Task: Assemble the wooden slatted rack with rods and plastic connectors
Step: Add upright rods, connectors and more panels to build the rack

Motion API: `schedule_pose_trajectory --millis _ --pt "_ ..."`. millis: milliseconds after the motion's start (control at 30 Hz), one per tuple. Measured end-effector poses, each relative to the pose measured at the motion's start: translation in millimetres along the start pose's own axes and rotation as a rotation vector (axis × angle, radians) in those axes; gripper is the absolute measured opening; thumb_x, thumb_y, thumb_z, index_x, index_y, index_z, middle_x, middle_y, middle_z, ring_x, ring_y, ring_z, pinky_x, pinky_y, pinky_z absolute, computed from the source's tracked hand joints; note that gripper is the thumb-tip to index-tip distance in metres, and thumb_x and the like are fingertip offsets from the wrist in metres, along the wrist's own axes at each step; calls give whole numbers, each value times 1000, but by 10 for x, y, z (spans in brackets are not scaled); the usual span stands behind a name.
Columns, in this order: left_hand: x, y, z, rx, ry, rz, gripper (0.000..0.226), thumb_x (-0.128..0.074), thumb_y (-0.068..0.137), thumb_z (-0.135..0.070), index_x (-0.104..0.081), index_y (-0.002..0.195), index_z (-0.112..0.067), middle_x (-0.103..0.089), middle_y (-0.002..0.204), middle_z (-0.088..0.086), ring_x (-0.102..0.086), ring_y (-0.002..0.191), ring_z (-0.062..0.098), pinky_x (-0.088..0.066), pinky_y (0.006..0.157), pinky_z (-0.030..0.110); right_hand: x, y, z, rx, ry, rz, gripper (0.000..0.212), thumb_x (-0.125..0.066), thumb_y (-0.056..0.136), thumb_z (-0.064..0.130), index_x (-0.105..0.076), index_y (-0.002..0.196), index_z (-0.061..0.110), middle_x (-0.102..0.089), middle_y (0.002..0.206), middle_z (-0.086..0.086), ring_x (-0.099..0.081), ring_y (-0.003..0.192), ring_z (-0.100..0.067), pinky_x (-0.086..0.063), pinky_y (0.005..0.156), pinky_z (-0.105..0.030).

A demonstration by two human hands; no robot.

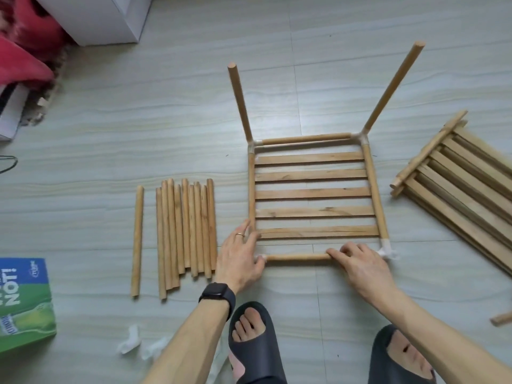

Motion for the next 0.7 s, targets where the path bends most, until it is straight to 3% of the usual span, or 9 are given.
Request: schedule_pose_trajectory --millis 133,233,333,500,700 --pt "235 -109 542 387 6 -163 48 -51 93 -37 -44 136 -17 -46 142 7 -48 124 24 -43 95 39 -83 -44 -114 -30 34 -44 52 -91 62 5 -74 107 25 -63 88 -3 -57 72 -28 -52 61 -37" --pt "211 -200 1007 610 45 -67 43 -53 96 -39 -46 128 -13 -56 129 10 -53 118 29 -45 89 41 -123 -32 -146 -63 58 -56 43 -88 70 10 -75 108 24 -64 89 -4 -57 75 -30 -54 67 -40" --pt "108 -207 1142 594 148 58 45 -53 97 -47 -48 126 -13 -63 126 8 -57 116 28 -47 84 38 -116 -43 -158 -85 88 -67 33 -84 78 16 -74 109 25 -64 90 -4 -56 77 -31 -54 70 -42" --pt "59 -187 1149 604 148 91 53 -55 95 -49 -44 132 -13 -65 122 7 -64 108 29 -43 76 35 -128 -54 -150 -95 79 -77 32 -83 79 18 -74 109 25 -63 90 -4 -57 78 -32 -54 68 -44" --pt "30 -153 1033 552 193 119 30 -48 97 -33 -59 118 -14 -69 115 6 -67 105 29 -43 74 32 -144 -70 -162 -113 97 -57 27 -75 88 25 -72 115 27 -62 94 -2 -54 82 -30 -53 70 -42"
Point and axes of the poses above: each hand's wrist, its own y-axis towards the middle knuckle, its own x-axis out of the back of the hand, z = x × y, the point moved 10 cm from there along y, towards the middle knuckle
